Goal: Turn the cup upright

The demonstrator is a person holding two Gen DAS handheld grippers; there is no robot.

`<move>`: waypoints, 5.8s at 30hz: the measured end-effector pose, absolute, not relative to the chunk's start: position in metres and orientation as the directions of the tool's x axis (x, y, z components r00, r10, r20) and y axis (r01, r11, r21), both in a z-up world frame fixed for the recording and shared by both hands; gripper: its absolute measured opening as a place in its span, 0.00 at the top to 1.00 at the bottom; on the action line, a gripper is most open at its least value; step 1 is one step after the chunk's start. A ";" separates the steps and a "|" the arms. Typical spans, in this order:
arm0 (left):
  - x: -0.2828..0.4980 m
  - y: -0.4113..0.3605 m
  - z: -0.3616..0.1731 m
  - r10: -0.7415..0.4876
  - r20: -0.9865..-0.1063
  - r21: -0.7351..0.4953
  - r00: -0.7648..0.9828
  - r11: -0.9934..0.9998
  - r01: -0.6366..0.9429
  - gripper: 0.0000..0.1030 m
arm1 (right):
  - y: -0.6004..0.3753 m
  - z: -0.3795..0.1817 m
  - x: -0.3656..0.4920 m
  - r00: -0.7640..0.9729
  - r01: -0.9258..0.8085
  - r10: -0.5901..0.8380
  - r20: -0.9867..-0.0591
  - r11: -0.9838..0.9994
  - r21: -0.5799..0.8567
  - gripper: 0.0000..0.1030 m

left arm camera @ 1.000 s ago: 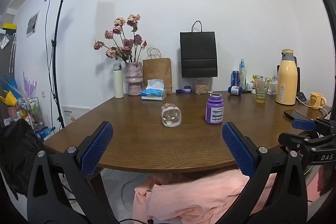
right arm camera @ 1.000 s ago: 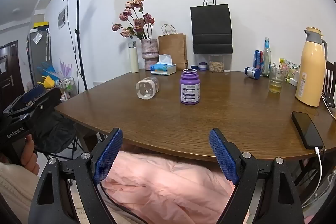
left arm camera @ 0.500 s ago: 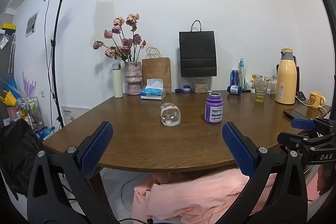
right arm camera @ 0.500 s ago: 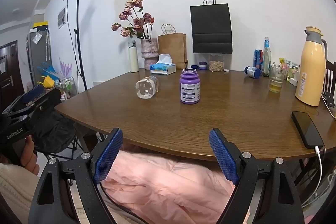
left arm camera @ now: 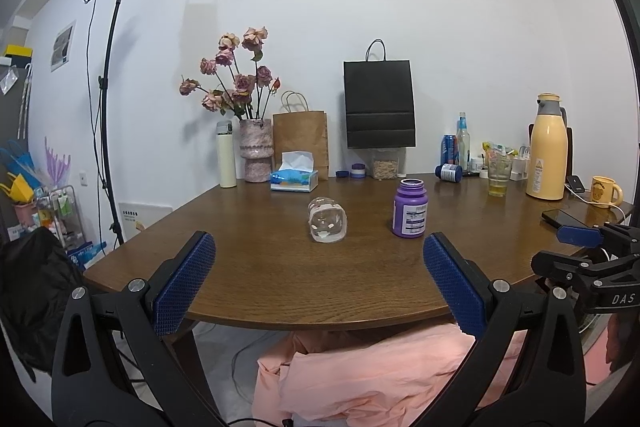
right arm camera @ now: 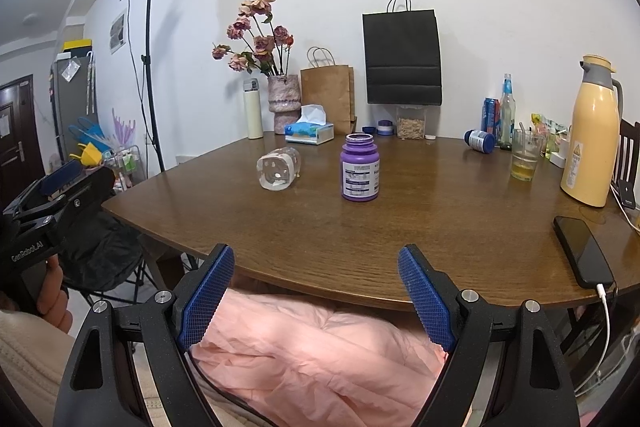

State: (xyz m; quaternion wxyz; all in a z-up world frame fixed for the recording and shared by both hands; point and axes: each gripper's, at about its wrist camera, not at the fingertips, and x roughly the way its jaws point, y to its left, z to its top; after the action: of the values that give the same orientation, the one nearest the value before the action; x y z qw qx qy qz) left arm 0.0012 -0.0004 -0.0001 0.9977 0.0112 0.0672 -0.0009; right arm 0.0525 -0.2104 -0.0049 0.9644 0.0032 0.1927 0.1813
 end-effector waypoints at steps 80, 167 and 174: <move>0.275 0.136 -0.014 0.158 -0.579 -0.026 0.800 0.977 -0.212 0.00 | -0.009 -0.036 0.377 0.616 -0.481 0.376 -0.692 0.875 0.047 0.14; 0.338 0.090 -0.032 -0.062 -0.753 -0.104 0.655 0.994 -0.026 0.39 | -0.051 -0.031 0.366 0.457 -0.771 0.612 -0.646 0.634 0.054 0.20; 0.308 0.088 0.004 -0.109 -0.543 -0.163 0.832 0.986 0.023 0.38 | -0.083 0.025 0.368 0.351 -0.807 0.825 -0.442 0.506 0.304 0.20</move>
State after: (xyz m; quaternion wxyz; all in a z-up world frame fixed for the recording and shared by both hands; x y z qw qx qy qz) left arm 0.3084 0.0879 0.0040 0.9542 -0.0752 0.2874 -0.0346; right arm 0.3685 -0.0831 0.0249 0.8217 0.0165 0.2790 0.4966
